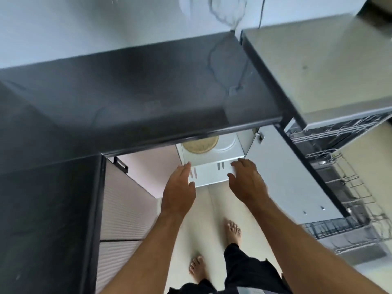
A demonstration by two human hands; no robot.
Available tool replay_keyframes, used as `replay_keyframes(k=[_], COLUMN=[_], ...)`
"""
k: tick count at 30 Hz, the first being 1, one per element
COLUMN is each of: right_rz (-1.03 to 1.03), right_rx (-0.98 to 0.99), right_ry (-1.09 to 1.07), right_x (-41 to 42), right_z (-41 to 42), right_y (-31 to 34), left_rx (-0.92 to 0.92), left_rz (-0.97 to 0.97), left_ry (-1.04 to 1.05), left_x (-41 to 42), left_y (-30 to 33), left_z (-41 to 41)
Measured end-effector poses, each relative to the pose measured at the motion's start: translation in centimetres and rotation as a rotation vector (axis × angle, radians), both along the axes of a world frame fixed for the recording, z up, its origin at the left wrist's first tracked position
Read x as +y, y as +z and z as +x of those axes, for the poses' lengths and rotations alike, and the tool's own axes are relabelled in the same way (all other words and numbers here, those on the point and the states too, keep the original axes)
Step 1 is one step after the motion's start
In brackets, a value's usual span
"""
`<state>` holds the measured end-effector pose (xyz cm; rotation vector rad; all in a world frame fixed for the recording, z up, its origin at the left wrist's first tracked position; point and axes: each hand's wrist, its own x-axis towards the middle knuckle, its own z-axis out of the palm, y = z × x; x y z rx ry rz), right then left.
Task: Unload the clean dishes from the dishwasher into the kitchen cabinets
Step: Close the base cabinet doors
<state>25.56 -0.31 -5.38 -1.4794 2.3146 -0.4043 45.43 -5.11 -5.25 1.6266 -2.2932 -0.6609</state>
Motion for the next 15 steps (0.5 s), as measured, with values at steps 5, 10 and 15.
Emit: replay_keyframes(k=[5,10,15], right_rz=[-0.002,-0.045,-0.099], right_rx=[-0.003,0.035,0.067], right_ry=[-0.037,-0.053,-0.036], right_x=[1.9,1.5,1.9], right_z=[-1.3,-3.7,-6.9], right_y=[3.9,7.2,8.8], left_rx=[-0.014,-0.015,0.004], left_rz=[-0.027,-0.092,-0.163], left_ry=[-0.095,-0.084,-0.074], left_x=[0.3,-1.0,-0.6], left_y=[3.1,5.6,6.9], left_z=[0.4,-1.3,-3.9])
